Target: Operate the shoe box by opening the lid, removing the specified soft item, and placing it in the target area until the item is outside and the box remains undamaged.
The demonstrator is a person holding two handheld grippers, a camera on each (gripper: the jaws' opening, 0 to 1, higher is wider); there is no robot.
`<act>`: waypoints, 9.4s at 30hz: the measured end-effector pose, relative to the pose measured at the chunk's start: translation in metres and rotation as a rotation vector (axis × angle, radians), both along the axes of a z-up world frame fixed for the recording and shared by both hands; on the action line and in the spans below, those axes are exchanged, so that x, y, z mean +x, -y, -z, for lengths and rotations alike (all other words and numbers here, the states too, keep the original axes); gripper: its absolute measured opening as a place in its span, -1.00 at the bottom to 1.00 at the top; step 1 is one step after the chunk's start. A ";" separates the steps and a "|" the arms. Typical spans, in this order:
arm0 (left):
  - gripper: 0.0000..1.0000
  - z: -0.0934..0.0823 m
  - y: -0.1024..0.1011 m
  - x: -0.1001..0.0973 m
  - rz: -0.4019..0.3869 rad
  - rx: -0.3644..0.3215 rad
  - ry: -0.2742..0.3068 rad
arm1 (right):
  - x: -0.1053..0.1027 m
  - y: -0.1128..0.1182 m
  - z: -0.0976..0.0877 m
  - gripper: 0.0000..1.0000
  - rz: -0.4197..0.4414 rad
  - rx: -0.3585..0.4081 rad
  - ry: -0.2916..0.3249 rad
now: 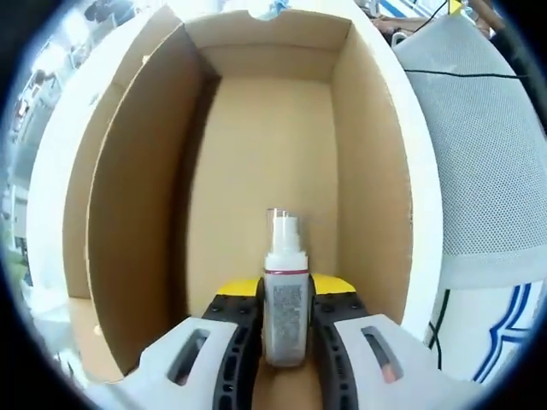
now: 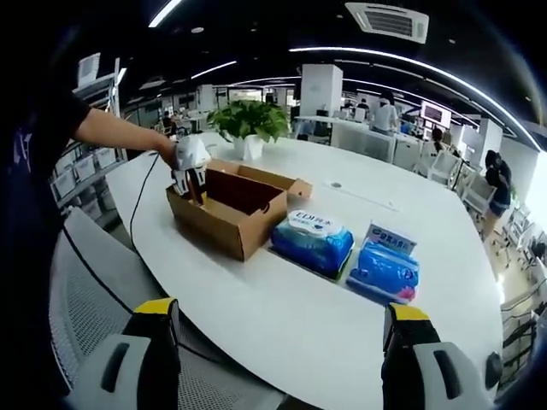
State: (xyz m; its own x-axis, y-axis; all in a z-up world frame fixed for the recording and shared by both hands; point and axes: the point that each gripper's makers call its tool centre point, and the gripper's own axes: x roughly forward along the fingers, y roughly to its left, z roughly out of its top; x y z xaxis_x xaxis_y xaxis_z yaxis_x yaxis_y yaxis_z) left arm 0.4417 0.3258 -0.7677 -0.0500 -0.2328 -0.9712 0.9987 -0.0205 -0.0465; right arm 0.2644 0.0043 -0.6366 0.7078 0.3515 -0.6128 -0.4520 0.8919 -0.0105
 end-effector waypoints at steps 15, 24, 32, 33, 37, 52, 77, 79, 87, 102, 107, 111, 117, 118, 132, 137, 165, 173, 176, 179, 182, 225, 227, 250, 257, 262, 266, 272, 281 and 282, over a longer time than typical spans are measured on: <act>-0.62 -0.039 0.006 0.010 -0.053 -0.114 0.055 | 0.011 -0.010 -0.013 0.96 -0.046 -0.006 0.058; -0.62 -0.057 0.010 0.008 -0.040 -0.145 0.088 | 0.022 -0.021 -0.023 0.92 -0.080 0.000 0.099; -0.62 -0.071 0.018 0.002 -0.038 -0.178 0.110 | 0.028 -0.036 -0.028 0.85 -0.131 0.002 0.124; -0.62 -0.074 0.019 0.001 -0.038 -0.185 0.115 | 0.028 -0.038 -0.029 0.82 -0.139 0.003 0.126; -0.62 -0.085 0.025 -0.003 -0.037 -0.212 0.130 | 0.031 -0.048 -0.033 0.79 -0.169 0.007 0.150; -0.62 -0.116 0.049 -0.028 0.020 -0.284 0.154 | 0.040 -0.079 -0.044 0.66 -0.267 0.021 0.200; -0.62 -0.136 0.075 -0.068 0.036 -0.360 0.139 | 0.045 -0.129 -0.052 0.45 -0.421 0.055 0.234; -0.62 -0.136 0.078 -0.072 0.041 -0.368 0.136 | 0.045 -0.131 -0.052 0.44 -0.428 0.057 0.235; -0.62 -0.134 0.088 -0.084 0.053 -0.386 0.124 | 0.043 -0.139 -0.053 0.38 -0.469 0.064 0.237; -0.62 -0.127 0.103 -0.105 0.055 -0.440 0.111 | 0.037 -0.160 -0.053 0.19 -0.574 0.063 0.239; -0.62 -0.124 0.107 -0.109 0.057 -0.450 0.107 | 0.035 -0.165 -0.054 0.15 -0.601 0.052 0.248; -0.62 -0.124 0.110 -0.112 0.059 -0.458 0.104 | 0.033 -0.168 -0.055 0.08 -0.620 0.054 0.257; -0.62 -0.126 0.117 -0.119 0.074 -0.483 0.085 | 0.033 -0.171 -0.052 -0.05 -0.635 0.058 0.257; -0.62 -0.127 0.118 -0.120 0.078 -0.486 0.083 | 0.033 -0.172 -0.051 -0.06 -0.641 0.057 0.254; -0.62 -0.136 0.129 -0.133 0.133 -0.538 0.031 | 0.032 -0.180 -0.044 -0.22 -0.710 0.043 0.251; -0.62 -0.138 0.130 -0.137 0.154 -0.551 0.022 | 0.032 -0.183 -0.041 -0.30 -0.733 0.033 0.248; -0.61 -0.134 0.135 -0.142 0.200 -0.560 0.020 | 0.029 -0.190 -0.020 -0.70 -0.817 -0.037 0.231; -0.60 -0.132 0.133 -0.141 0.214 -0.554 0.033 | 0.028 -0.190 -0.021 -0.71 -0.819 -0.032 0.231; -0.60 -0.134 0.133 -0.140 0.213 -0.559 0.041 | 0.029 -0.190 -0.023 -0.72 -0.817 -0.036 0.235; -0.60 -0.136 0.135 -0.139 0.211 -0.567 0.050 | 0.030 -0.189 -0.024 -0.72 -0.812 -0.036 0.239; -0.52 -0.138 0.136 -0.138 0.193 -0.580 0.051 | 0.032 -0.188 -0.024 -0.72 -0.806 -0.037 0.236; 0.27 -0.158 0.107 -0.107 -0.295 -0.824 0.122 | 0.058 -0.159 -0.050 -0.71 -0.761 0.027 0.190; 0.30 -0.157 0.105 -0.107 -0.308 -0.824 0.125 | 0.060 -0.155 -0.052 -0.71 -0.762 0.019 0.191; 0.60 -0.152 0.069 -0.101 -0.450 -0.827 0.160 | 0.103 -0.098 -0.071 -0.71 -0.788 -0.184 0.123; 0.67 -0.149 0.058 -0.102 -0.506 -0.830 0.168 | 0.114 -0.089 -0.071 -0.71 -0.816 -0.246 0.083; 0.75 -0.150 0.049 -0.101 -0.551 -0.842 0.186 | 0.128 -0.081 -0.072 -0.71 -0.820 -0.298 0.072; 0.79 -0.149 0.042 -0.102 -0.582 -0.841 0.197 | 0.141 -0.075 -0.074 -0.71 -0.810 -0.322 0.065; 0.85 -0.146 0.030 -0.104 -0.610 -0.831 0.208 | 0.159 -0.067 -0.074 -0.71 -0.785 -0.372 0.057; 0.93 -0.148 0.019 -0.109 -0.642 -0.841 0.210 | 0.190 -0.049 -0.061 -0.71 -0.776 -0.467 0.017; 0.94 -0.148 0.018 -0.109 -0.645 -0.842 0.211 | 0.194 -0.048 -0.059 -0.71 -0.775 -0.470 0.011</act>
State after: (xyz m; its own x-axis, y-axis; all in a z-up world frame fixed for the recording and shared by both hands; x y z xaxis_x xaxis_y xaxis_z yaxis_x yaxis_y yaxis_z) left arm 0.3324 0.3080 -0.6195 0.4701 -0.7523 -0.4615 0.8191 0.5667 -0.0894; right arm 0.4588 0.0526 -0.5774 0.3833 0.4470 -0.8082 -0.9218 0.2401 -0.3044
